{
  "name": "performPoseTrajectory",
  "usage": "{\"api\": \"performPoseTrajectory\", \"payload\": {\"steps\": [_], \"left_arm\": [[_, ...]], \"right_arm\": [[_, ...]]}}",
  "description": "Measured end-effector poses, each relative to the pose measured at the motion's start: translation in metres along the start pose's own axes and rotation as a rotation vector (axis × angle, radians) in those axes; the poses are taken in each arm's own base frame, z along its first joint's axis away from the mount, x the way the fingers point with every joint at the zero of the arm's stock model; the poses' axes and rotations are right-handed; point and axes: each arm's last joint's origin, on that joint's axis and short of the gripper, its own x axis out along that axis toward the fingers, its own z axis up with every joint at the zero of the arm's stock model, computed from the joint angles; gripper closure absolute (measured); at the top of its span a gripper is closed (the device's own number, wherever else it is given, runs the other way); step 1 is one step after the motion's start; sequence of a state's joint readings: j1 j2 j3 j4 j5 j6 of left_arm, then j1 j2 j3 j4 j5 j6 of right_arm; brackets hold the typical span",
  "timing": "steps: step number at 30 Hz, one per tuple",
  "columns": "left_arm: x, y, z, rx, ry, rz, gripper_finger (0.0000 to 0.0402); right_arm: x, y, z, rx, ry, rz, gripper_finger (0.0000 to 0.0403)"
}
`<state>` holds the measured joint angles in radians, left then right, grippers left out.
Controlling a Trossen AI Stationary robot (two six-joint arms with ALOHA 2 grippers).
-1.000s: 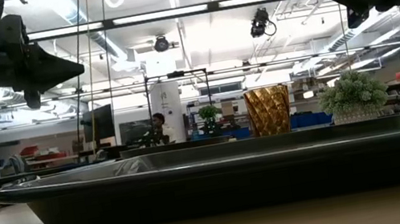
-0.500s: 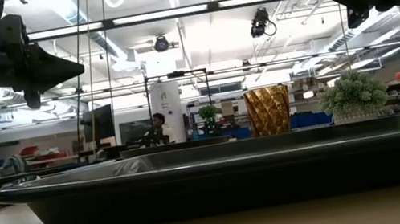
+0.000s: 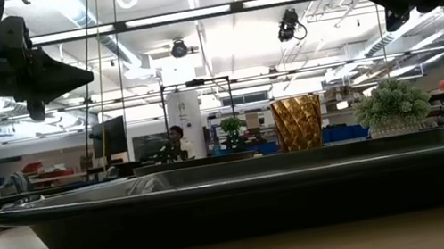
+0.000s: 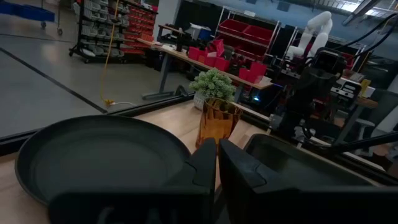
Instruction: Pick and place plate/cup/fork/spoon on tray
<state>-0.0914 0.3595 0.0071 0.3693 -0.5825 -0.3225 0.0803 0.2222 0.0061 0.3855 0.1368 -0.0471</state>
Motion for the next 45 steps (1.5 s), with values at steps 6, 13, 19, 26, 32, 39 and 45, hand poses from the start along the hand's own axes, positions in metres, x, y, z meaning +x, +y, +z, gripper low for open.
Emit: {"api": "performPoseTrajectory", "payload": {"steps": [6,13,19,26,32,39,45], "left_arm": [[0.0,0.0,0.0,0.0,0.0,0.0,0.0377],[0.0,0.0,0.0,0.0,0.0,0.0,0.0377],[0.0,0.0,0.0,0.0,0.0,0.0,0.0377],[0.0,0.0,0.0,0.0,0.0,0.0,0.0377],[0.0,0.0,0.0,0.0,0.0,0.0,0.0377],[0.0,0.0,0.0,0.0,0.0,0.0,0.0377],[0.0,0.0,0.0,0.0,0.0,0.0,0.0377]], "right_arm": [[0.0,0.0,0.003,0.004,-0.028,-0.008,0.0384],[-0.005,-0.011,0.033,0.013,-0.337,-0.23,0.0384],[0.001,-0.026,0.027,0.045,-0.265,-0.434,0.0384],[0.007,-0.037,0.028,0.011,-0.302,-0.5,0.0384],[0.012,-0.042,0.031,0.015,-0.325,-0.543,0.0384],[0.053,-0.052,0.059,-0.038,-0.044,-0.449,0.0389],[0.089,-0.077,0.069,0.008,0.262,-0.526,0.0393]]}}
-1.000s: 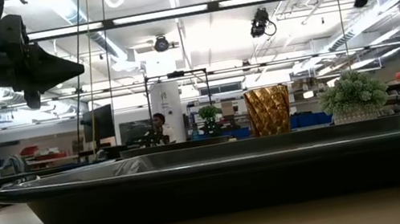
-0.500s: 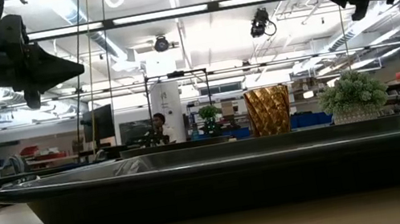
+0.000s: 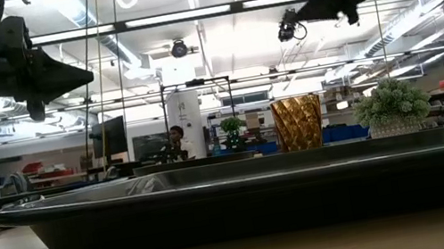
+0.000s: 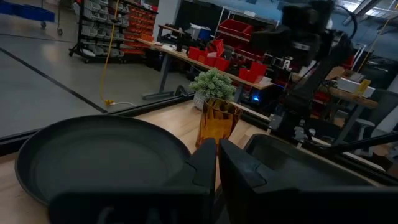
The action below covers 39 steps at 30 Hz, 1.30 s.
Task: Pick and place plate/cup/fork/spoon on tray
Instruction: Put the brown cup to the top right on the black tray
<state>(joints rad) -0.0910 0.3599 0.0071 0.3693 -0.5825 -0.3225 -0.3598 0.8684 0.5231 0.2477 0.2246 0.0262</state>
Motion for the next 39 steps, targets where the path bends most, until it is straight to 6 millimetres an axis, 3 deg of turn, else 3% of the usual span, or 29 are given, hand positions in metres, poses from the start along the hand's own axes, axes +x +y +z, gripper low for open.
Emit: {"api": "performPoseTrajectory", "payload": {"steps": [12,18,25,39], "left_arm": [[0.0,0.0,0.0,0.0,0.0,0.0,0.0377],[0.0,0.0,0.0,0.0,0.0,0.0,0.0377],[0.0,0.0,0.0,0.0,0.0,0.0,0.0377],[0.0,0.0,0.0,0.0,0.0,0.0,0.0377]], "right_arm": [[0.053,-0.003,-0.012,-0.08,0.461,-0.033,0.0377],[0.078,-0.015,-0.011,-0.088,0.639,-0.02,0.0313],[0.102,-0.029,0.004,-0.045,0.757,0.035,0.0252],[0.13,-0.029,-0.007,-0.08,1.023,0.112,0.0252]]}}
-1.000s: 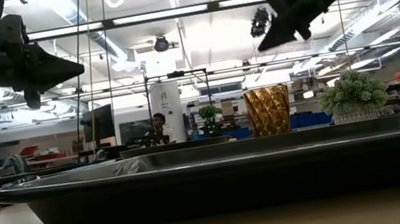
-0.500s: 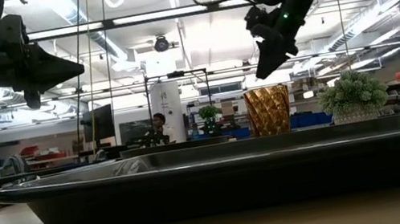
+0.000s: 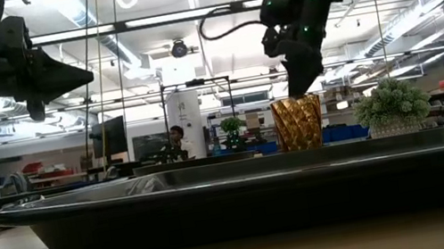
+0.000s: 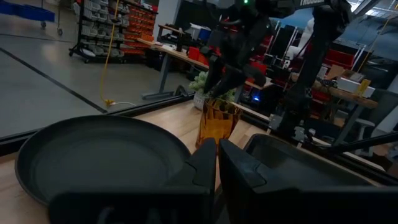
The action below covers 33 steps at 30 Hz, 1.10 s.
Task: Pick and place plate/cup/fork/spoon on tray
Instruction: Put the brown cup to the top right on the black tray
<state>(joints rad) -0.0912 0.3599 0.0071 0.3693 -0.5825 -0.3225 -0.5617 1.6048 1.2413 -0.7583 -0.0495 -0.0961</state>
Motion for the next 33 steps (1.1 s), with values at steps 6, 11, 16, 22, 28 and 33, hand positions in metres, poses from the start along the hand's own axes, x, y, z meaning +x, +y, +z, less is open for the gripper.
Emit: {"api": "performPoseTrajectory", "payload": {"steps": [6,11,16,22,28,33], "left_arm": [[0.0,0.0,0.0,0.0,0.0,0.0,0.0377],[0.0,0.0,0.0,0.0,-0.001,0.0,0.0377],[0.0,0.0,0.0,0.0,0.0,0.0,0.0377],[0.0,0.0,0.0,0.0,0.0,0.0,0.0377],[0.0,0.0,0.0,0.0,0.0,0.0,0.0377],[0.0,0.0,0.0,0.0,0.0,0.0,0.0377]], "right_arm": [[0.003,0.001,0.003,-0.009,0.039,0.054,0.0254],[0.006,0.001,0.002,-0.005,0.056,0.062,0.0258],[0.014,0.0,0.0,0.012,0.096,0.085,0.0275],[0.02,-0.001,-0.002,0.043,0.131,0.087,0.0308],[0.02,-0.001,-0.001,0.044,0.128,0.085,0.0381],[0.016,-0.004,0.0,0.047,0.136,0.081,0.0381]]}}
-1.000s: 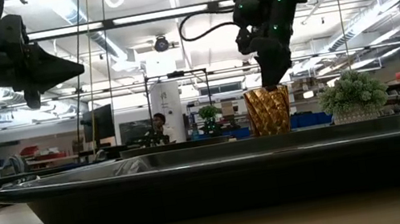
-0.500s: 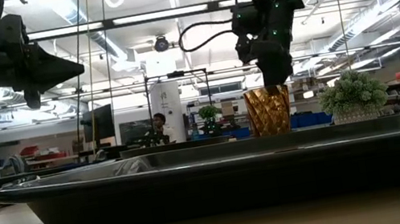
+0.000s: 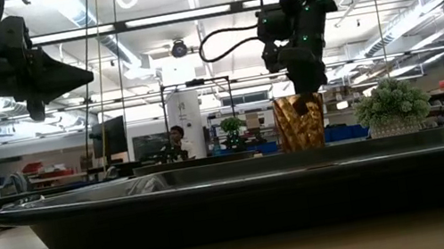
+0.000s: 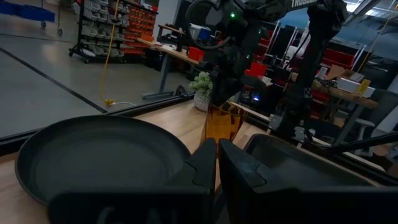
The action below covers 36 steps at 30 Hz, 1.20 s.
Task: Pick and place plate/cup/fork/spoon on tray
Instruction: Put the brown cup to the top right on the black tray
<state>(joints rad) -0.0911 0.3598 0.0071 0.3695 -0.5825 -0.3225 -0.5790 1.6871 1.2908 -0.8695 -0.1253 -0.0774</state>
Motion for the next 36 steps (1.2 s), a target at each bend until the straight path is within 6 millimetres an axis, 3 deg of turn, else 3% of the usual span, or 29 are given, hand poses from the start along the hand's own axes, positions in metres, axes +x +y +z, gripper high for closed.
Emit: {"api": "performPoseTrajectory", "payload": {"steps": [10,17,22,25,29,36], "left_arm": [[0.0,0.0,0.0,0.0,0.0,0.0,0.0377],[0.0,0.0,0.0,0.0,0.0,0.0,0.0377],[0.0,0.0,0.0,0.0,0.0,0.0,0.0377],[0.0,0.0,0.0,0.0,0.0,0.0,0.0377],[0.0,0.0,0.0,0.0,0.0,0.0,0.0377],[0.0,0.0,0.0,0.0,0.0,0.0,0.0377]], "right_arm": [[-0.057,-0.007,0.024,-0.007,-0.057,0.008,0.0391],[-0.058,0.032,0.007,-0.09,0.136,0.164,0.039],[-0.052,0.068,-0.018,-0.152,0.168,0.153,0.039],[-0.044,0.081,-0.044,-0.158,0.146,0.16,0.039],[-0.034,0.082,-0.088,-0.071,0.145,0.151,0.039],[-0.045,0.074,-0.14,0.083,0.141,0.057,0.039]]}}
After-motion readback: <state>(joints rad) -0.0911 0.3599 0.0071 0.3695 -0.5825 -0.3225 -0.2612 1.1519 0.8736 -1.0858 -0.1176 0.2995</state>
